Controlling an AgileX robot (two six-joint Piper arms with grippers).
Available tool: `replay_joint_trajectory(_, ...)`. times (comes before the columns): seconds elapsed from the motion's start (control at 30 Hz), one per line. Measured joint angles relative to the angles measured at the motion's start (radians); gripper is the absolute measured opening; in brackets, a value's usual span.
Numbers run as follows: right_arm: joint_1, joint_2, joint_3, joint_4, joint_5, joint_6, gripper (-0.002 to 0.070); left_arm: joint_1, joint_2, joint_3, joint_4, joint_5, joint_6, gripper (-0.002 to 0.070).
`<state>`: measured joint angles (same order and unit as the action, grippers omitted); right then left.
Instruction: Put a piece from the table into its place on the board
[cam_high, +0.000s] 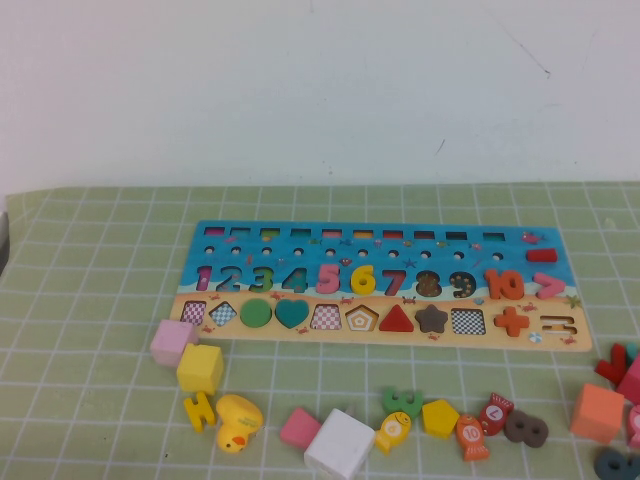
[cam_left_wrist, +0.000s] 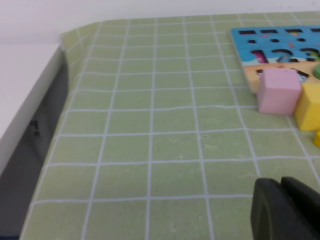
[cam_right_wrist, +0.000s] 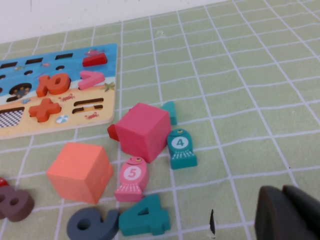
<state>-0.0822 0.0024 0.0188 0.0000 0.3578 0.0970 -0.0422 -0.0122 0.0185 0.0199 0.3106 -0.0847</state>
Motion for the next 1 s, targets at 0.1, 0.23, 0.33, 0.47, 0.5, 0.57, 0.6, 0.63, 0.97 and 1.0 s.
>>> replay_joint_trajectory(0.1,0.0,0.0,0.0,0.0,0.0,0.0,-0.0003,-0.026,-0.001,0.0,-0.004,0.002,0.033,-0.0002)
replay_joint_trajectory(0.23,0.0,0.0,0.0,0.0,0.0,0.0,-0.0003,-0.033,-0.001,0.0,-0.008,0.004,0.038,-0.0002)
replay_joint_trajectory(0.33,0.0,0.0,0.0,0.0,0.0,0.0,-0.0003,-0.034,-0.001,0.0,-0.007,0.004,0.06,-0.0002)
replay_joint_trajectory(0.47,0.0,0.0,0.0,0.0,0.0,0.0,-0.0003,-0.034,-0.001,0.0,-0.007,0.004,0.071,-0.0002)
replay_joint_trajectory(0.5,0.0,0.0,0.0,0.0,0.0,0.0,-0.0003,-0.034,-0.001,0.0,-0.007,0.004,0.076,-0.0002)
replay_joint_trajectory(0.57,0.0,0.0,0.0,0.0,0.0,0.0,-0.0003,-0.034,-0.001,0.0,-0.007,0.004,0.085,-0.0002)
replay_joint_trajectory(0.6,0.0,0.0,0.0,0.0,0.0,0.0,-0.0003,-0.034,-0.001,0.0,-0.007,0.004,0.085,-0.0002)
replay_joint_trajectory(0.63,0.0,0.0,0.0,0.0,0.0,0.0,-0.0003,-0.034,-0.001,0.0,-0.013,0.006,0.085,-0.0002)
replay_joint_trajectory(0.97,0.0,0.0,0.0,0.0,0.0,0.0,-0.0003,-0.034,-0.001,0.0,-0.034,0.006,0.085,-0.0002)
replay_joint_trajectory(1.0,0.0,0.0,0.0,0.0,0.0,0.0,-0.0003,-0.034,-0.001,0.0,-0.034,0.006,0.085,-0.0002)
